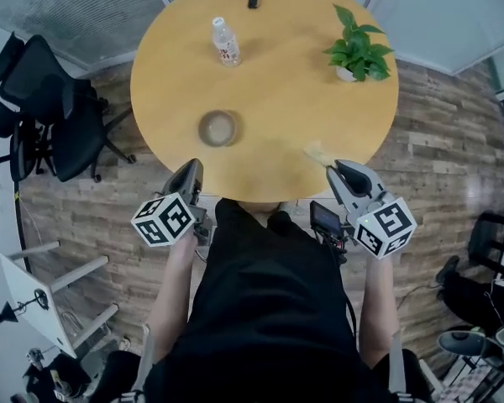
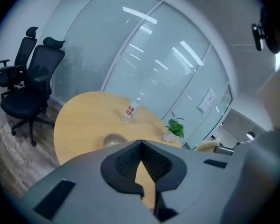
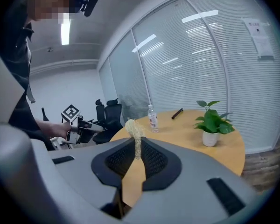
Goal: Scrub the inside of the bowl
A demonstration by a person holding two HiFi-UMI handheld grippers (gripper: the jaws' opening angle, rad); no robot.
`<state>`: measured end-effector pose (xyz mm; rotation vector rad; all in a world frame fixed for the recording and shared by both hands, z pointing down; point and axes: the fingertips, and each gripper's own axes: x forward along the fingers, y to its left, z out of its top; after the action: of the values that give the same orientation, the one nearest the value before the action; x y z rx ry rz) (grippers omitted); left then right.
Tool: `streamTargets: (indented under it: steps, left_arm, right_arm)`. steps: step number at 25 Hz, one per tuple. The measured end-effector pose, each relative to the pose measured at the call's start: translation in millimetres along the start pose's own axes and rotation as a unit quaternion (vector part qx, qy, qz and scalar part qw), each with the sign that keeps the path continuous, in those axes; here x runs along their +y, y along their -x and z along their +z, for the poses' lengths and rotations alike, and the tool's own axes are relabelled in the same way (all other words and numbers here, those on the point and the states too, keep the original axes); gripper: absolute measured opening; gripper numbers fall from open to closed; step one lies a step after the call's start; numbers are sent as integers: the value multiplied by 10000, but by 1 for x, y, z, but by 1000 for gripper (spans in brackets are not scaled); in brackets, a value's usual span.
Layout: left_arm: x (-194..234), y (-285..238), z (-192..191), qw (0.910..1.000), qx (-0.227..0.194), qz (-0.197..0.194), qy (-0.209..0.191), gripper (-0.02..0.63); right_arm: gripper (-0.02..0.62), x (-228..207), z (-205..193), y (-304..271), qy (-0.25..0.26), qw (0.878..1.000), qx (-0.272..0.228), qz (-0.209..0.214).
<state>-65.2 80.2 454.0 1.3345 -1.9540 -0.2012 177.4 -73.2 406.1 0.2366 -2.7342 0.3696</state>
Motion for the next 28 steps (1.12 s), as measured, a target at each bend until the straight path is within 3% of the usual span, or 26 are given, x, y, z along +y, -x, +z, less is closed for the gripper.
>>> streamTargets:
  steps: [5,10,28]
  left_arm:
    - [-57,35,14,9982,-382,-361,-303,12]
    - [-86,50,14,9937,-529,-475,-862,12]
    - [-136,29,-10,9827,-119,-962,-1575,12]
  right_arm:
    - [48,10,9,-3,91,9988,-9,479]
    - [48,20,15,-1,41,9971,-166,740]
    - [46,21,20,25,137,9976,-384,567]
